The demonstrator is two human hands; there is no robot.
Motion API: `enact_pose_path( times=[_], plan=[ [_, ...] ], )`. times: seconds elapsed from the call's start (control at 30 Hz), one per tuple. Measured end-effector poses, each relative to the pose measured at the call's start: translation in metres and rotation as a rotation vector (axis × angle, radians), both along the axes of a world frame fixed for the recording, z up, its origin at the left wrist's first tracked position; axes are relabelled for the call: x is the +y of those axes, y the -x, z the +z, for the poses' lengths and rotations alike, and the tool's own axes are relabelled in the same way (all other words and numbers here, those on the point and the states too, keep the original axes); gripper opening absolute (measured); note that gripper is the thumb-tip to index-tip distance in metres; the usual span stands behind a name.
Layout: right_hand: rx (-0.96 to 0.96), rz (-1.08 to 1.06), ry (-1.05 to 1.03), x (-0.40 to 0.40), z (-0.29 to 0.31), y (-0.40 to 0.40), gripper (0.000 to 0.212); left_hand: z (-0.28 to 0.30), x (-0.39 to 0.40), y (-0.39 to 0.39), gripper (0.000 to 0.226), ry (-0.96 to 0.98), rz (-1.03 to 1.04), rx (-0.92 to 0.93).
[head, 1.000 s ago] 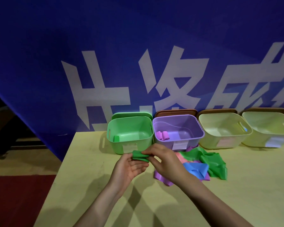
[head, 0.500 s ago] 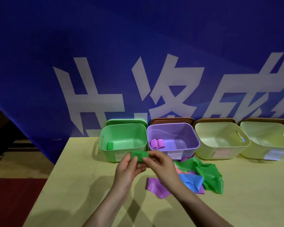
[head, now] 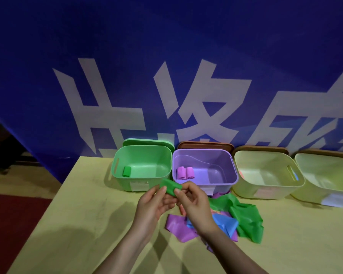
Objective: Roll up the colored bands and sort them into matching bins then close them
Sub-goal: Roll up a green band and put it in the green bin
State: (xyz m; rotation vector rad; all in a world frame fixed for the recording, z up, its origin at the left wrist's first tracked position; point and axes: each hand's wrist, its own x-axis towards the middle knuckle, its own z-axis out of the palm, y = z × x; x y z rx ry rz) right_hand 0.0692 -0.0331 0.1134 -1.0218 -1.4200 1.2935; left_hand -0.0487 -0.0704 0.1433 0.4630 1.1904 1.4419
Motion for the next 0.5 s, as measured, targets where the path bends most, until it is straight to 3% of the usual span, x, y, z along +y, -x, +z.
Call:
enact_pose_path(
  times=[0.1,0.23,0.3,0.4,0.5],
  plan=[
    [0.029,0.006,-0.009,-0.002,0.005,0.007,0.021,0.0,-0.005,0.004,0.011,-0.022,0.024,-0.057],
    [0.027,0.049,-0.007,-0.008,0.01,0.02,0.021,0.001,-0.012,0.013,0.016,-0.065,0.011,0.027],
    [-0.019,0.102,0.003,-0.01,0.013,0.023,0.027,0.0,-0.016,0.022,0.017,-0.071,-0.01,0.142],
    [-0.086,0.152,0.005,-0.009,0.018,0.023,0.008,-0.002,-0.02,0.04,0.018,-0.068,-0.061,0.367],
    [-0.154,0.144,-0.022,-0.007,0.02,0.026,0.021,-0.004,-0.024,0.05,0.024,-0.062,-0.132,0.526]
  ],
)
